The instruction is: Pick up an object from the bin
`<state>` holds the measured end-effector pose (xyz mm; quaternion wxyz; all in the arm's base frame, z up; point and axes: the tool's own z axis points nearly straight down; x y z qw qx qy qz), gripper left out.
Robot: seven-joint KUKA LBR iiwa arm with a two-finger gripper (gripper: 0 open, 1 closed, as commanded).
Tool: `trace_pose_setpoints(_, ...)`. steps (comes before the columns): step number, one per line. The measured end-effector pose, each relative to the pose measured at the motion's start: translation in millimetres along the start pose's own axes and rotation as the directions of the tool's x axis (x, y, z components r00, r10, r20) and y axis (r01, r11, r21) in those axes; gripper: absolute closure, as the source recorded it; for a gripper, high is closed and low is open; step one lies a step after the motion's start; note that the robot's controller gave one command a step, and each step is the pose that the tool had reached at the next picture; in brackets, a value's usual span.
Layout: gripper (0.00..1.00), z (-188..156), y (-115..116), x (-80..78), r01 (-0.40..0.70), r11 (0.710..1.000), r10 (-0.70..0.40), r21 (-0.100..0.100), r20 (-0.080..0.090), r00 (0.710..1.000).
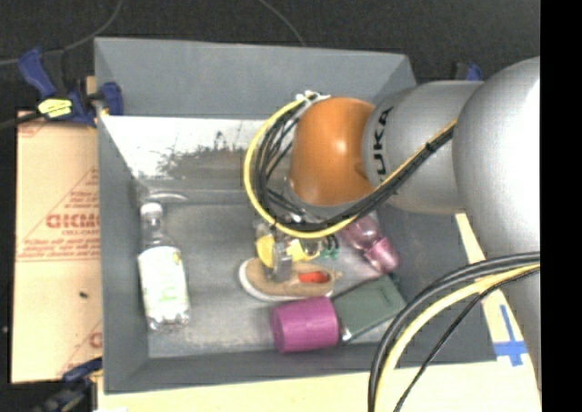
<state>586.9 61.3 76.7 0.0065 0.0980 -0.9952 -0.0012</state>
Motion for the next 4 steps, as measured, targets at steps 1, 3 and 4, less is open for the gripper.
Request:
trace_pose_setpoints(1, 1.0, -0.1, -0.1, -0.1, -0.001, 1.0, 0.001, 0.0, 0.0, 1.0)
trace_pose_setpoints(3, 1.0, -1.6, -18.5, -15.6, 0.025, 1.0, -0.025, -0.002, 0.004, 1.0)
trace_pose_setpoints(4, 1.0, -3.3, -22.2, -16.2, 0.035, 0.999, -0.035, -0.004, 0.005, 0.999)
